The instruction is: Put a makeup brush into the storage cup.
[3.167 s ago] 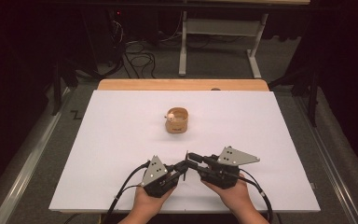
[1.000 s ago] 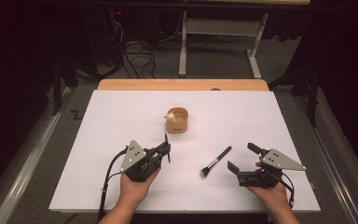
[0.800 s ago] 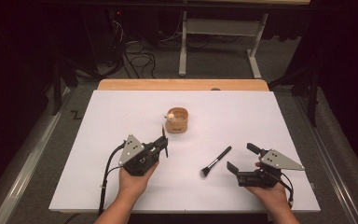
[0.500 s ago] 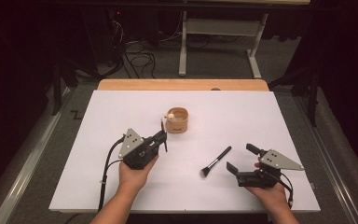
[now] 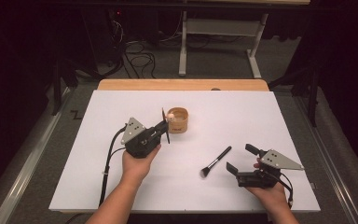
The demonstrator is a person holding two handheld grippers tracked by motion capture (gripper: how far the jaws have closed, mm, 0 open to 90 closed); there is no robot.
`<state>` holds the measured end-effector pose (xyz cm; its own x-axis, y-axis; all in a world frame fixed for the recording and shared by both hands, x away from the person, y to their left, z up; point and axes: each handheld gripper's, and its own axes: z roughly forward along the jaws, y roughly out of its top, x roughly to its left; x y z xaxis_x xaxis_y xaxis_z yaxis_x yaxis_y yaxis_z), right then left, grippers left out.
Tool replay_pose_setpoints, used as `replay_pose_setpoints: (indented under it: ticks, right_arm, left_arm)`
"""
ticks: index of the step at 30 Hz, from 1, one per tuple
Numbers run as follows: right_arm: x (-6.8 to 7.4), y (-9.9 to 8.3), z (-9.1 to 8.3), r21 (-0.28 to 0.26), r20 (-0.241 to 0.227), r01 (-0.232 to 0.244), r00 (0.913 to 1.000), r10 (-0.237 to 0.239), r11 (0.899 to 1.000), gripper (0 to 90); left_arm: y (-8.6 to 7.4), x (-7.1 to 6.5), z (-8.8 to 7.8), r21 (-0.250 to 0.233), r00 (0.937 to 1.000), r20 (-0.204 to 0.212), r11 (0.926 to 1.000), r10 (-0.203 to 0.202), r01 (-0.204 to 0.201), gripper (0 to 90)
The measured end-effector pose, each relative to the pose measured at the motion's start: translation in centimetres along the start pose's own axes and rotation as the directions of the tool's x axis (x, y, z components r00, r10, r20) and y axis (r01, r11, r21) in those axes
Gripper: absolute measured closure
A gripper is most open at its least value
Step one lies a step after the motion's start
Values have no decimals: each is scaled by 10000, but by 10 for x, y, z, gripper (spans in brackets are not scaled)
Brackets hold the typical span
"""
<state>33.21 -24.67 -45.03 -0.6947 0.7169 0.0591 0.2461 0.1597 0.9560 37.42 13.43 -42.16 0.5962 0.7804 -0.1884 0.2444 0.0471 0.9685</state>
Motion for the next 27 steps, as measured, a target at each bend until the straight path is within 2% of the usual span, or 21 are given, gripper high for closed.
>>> replay_pose_setpoints:
  ticks: [17,27]
  right_arm:
    - [-1,-1,-1,-110,-188,-131,9997,129,9999,38]
    - [-1,-2,-1,-56,-206,-268,9994,267,9996,43]
  left_arm:
    - [12,8,29,69,9994,-356,10000,1,2,830]
    - [21,12,39,-31,9990,-430,9999,-98,96,830]
